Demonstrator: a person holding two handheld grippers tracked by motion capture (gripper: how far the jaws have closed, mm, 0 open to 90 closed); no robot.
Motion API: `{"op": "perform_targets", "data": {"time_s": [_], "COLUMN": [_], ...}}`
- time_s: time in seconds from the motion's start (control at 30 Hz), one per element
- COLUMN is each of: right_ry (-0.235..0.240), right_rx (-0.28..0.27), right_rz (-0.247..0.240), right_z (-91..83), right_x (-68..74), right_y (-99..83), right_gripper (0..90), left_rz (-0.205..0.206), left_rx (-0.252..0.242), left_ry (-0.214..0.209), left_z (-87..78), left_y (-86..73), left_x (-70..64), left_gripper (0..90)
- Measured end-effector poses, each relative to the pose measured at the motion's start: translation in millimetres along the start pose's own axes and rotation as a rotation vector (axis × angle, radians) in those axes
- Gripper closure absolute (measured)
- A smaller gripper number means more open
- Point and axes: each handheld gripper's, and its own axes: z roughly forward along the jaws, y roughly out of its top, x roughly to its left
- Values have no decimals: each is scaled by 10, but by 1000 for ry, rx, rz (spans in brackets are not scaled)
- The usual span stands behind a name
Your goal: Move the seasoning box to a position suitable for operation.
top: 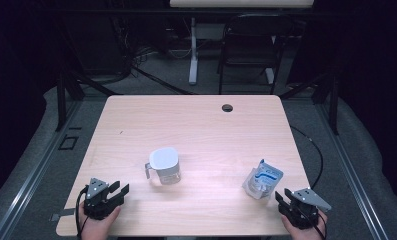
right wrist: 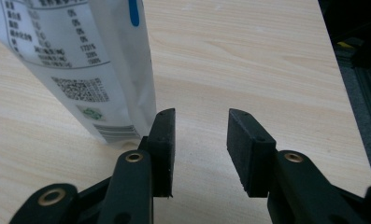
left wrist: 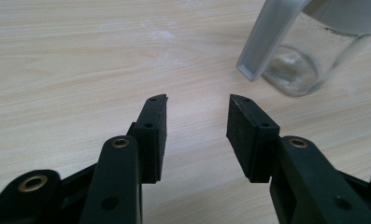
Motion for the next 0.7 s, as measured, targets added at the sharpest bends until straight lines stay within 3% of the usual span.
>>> {"op": "perform_targets", "data": {"time_s": [0.33,0.43,0.57,0.7], "right_ry": [-7,-1,-6,-12], "right_rx": [5,-16,-30,-38], "right_rz": [-51,-34,-37,-64], "right_z": [-81,-142,-177,-209], "right_x": [35,46,73,104], "right_y": [-7,-5,3,-4], "right_gripper": [625,625,626,619], "left_rz": [32,38,63,55], "left_rx": [-10,-15,-4,-10], "left_ry": [-46,-64,-66,-56], "left_z": [-21,-20,21,109], "left_y": [23,40,79,138], "left_x": [-183,-258,-338,-387], "left_gripper": [512,502,538,523]}}
